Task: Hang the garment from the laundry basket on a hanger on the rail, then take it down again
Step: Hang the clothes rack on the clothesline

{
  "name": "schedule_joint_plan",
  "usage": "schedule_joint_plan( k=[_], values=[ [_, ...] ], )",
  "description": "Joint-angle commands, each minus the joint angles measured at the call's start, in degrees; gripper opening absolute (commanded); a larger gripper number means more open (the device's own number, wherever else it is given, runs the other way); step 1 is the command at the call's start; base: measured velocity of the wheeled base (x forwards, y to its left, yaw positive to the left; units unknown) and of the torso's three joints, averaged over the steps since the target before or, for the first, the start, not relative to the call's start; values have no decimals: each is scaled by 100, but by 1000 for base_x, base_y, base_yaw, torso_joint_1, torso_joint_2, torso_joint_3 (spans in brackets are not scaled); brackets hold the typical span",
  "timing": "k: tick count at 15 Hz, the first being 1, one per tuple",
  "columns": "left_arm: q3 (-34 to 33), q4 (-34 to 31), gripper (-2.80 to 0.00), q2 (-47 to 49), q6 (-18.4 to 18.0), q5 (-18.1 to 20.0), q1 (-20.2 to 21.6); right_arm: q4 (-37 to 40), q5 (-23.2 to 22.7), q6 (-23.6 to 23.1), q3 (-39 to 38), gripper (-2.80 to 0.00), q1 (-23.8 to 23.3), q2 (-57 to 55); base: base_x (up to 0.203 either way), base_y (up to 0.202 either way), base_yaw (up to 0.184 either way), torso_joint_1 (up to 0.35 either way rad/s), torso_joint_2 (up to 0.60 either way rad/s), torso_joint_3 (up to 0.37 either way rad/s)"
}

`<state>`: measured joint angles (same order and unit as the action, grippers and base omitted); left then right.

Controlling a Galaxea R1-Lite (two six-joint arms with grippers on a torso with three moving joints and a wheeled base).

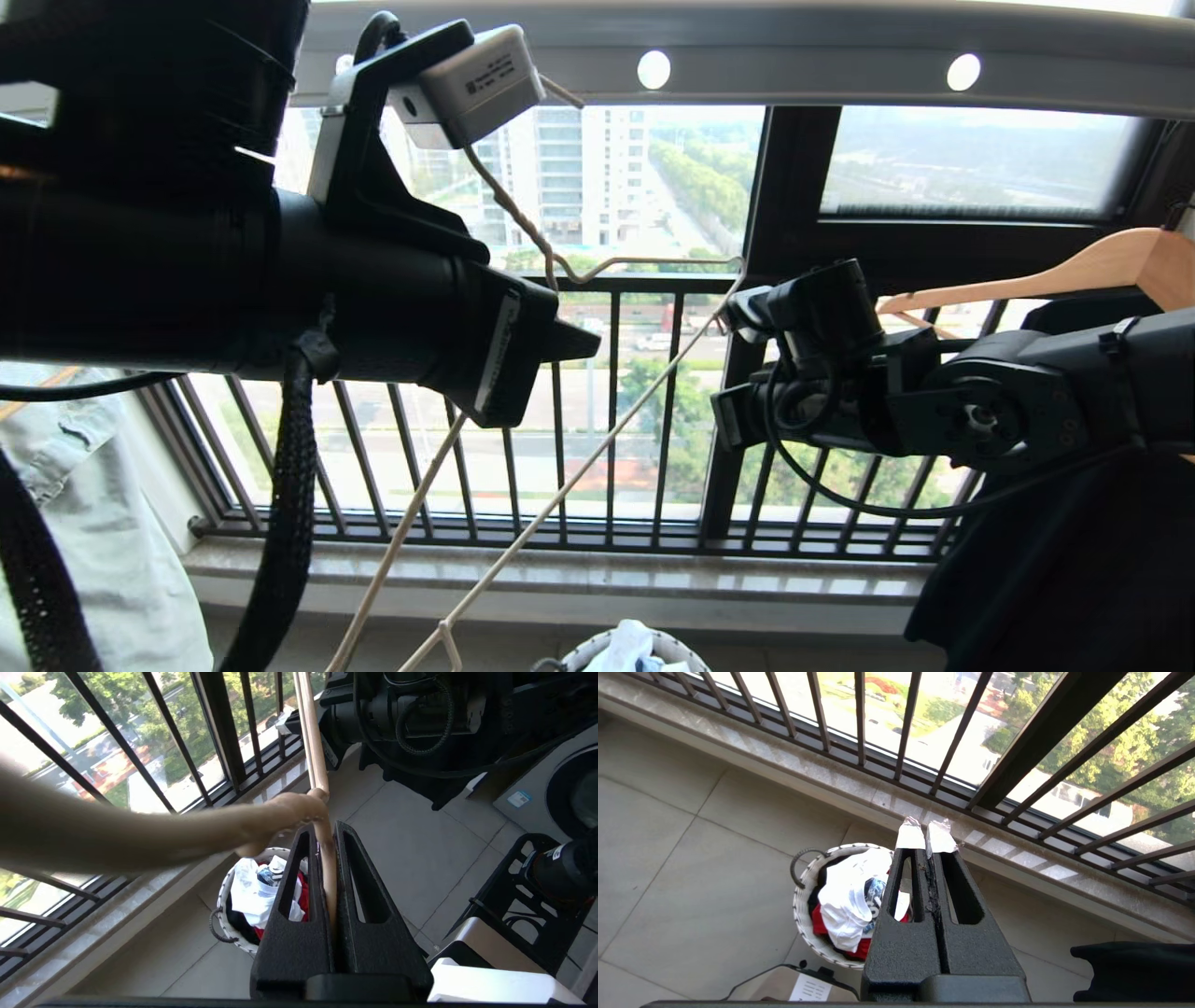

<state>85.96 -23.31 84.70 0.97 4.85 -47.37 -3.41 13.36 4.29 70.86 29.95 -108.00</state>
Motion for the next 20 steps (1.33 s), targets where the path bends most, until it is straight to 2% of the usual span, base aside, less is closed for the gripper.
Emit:
schedule_joint_plan(
  k=[1,3,5,9,11,16,20],
  values=[
    [198,-164,-280,12,-123,209,0,7,8,2,-8,-280,-7,-17,0,0,0,0,0,0],
    [369,-203,-280,174,-210,161,27,21,8,-42,-63,-280,-7,27,0,0,0,0,0,0],
    [634,-199,-280,427,-267,-117,43,51,8,-170,-179,-280,4,194,0,0,0,0,0,0],
    [1200,-191,-280,894,-340,-187,53,51,8,-201,-204,-280,11,279,0,0,0,0,0,0],
    [1446,-191,-280,1118,-367,-489,48,51,8,-201,-213,-280,11,279,0,0,0,0,0,0],
    [1321,-189,-280,1091,-352,-1359,53,51,0,-297,-284,-280,19,385,0,0,0,0,0,0],
    [1292,-44,-280,984,-353,-1475,44,51,0,-297,-292,-280,37,393,0,0,0,0,0,0]
  ],
)
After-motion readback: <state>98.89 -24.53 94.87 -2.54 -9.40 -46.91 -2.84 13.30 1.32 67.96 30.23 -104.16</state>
